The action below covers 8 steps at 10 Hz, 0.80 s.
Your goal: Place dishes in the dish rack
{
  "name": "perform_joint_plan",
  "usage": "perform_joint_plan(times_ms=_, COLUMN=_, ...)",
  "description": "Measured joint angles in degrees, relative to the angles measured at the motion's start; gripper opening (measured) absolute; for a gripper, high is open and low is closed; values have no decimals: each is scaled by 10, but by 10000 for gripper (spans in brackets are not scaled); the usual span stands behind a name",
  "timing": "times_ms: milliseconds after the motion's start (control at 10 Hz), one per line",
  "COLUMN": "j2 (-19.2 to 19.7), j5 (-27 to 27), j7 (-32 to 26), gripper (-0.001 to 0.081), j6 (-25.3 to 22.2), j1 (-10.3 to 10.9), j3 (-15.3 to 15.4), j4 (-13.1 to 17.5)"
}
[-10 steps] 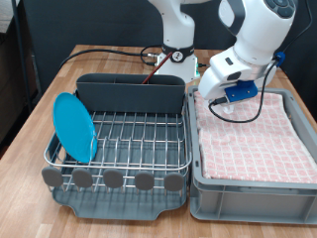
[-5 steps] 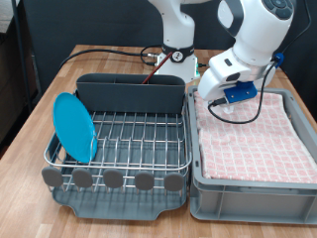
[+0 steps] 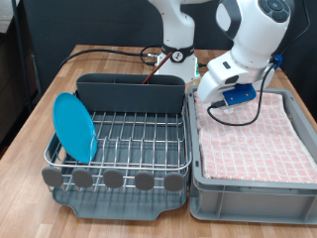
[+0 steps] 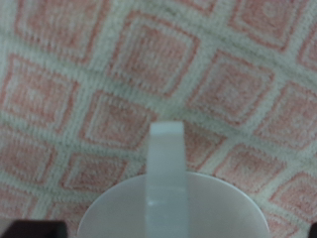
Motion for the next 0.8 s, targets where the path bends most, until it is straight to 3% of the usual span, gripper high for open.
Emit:
perform_joint_plan(times_ms=100, j2=1, j5=1, j7=0, gripper=544, j6=1, j1=0, j3=0, j4=0)
perform_joint_plan(times_ms=300, j2=2, j5=4, j7=0, gripper=222, j6=2, j1=0, j3=-1, j4=0)
perform_joint_plan(times_ms=400, j2=2, j5=7, j7=0, gripper=222, j6=2, j1=0, j3=-1, j4=0)
perform_joint_plan(times_ms=500, j2=2, j5=9, j7=0, gripper=67, j6=3, j1=0, j3=-1, j4=0)
perform_joint_plan(times_ms=800, j2=-4, j5=17, j7=0, gripper=70, j6=3, j1=0, j3=-2, j4=1)
